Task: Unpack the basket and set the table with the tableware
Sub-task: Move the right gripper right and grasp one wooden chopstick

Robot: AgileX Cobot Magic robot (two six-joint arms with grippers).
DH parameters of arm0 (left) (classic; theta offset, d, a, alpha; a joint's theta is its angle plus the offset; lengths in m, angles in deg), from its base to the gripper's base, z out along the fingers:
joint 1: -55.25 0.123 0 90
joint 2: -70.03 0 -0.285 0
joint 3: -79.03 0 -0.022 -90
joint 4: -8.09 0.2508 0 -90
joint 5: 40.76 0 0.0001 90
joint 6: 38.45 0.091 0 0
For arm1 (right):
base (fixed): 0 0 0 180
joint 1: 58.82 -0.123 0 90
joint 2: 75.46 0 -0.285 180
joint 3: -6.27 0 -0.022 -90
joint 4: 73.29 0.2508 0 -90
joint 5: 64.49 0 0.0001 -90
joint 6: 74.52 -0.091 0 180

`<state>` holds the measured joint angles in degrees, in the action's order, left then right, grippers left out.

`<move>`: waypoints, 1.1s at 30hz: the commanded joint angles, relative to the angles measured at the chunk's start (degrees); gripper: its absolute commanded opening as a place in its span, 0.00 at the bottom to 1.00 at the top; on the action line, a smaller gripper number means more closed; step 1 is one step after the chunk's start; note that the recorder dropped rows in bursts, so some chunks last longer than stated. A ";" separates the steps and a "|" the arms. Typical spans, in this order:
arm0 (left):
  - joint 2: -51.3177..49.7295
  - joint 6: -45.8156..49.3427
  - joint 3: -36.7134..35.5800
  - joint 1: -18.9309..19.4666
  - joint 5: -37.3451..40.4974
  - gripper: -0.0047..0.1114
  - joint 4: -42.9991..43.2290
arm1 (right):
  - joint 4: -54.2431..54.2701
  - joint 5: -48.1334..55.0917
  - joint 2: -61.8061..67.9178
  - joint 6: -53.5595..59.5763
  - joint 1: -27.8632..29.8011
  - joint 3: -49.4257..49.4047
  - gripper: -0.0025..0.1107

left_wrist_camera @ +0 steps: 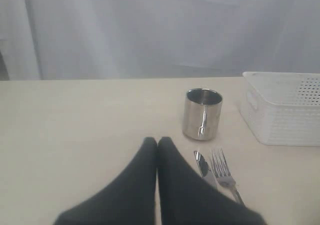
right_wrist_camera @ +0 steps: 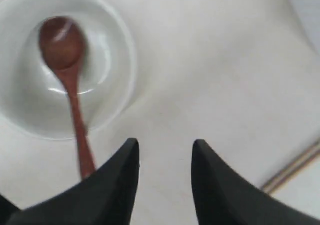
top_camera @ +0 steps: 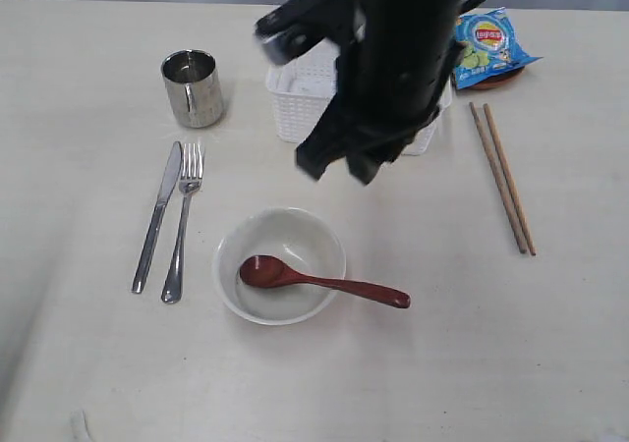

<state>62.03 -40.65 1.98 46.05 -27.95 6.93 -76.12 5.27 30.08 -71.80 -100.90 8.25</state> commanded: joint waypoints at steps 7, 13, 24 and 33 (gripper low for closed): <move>0.21 0.02 -0.16 -0.06 -0.61 0.04 -0.38 | 0.26 -6.69 0.25 -2.72 26.14 -3.61 0.32; 0.21 0.02 -0.16 -0.06 -0.61 0.04 -0.38 | 2.83 -16.91 6.66 -1.73 30.80 -8.14 0.32; 0.21 0.02 -0.16 -0.06 -0.61 0.04 -0.38 | 3.32 -21.40 19.44 -1.38 33.42 -8.14 0.32; 0.21 0.02 -0.16 -0.06 -0.61 0.04 -0.38 | 5.42 -21.33 23.34 -1.40 34.02 -8.14 0.27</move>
<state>62.03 -40.65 1.98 46.05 -27.95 6.93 -71.37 -14.61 50.43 -73.70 -67.29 1.01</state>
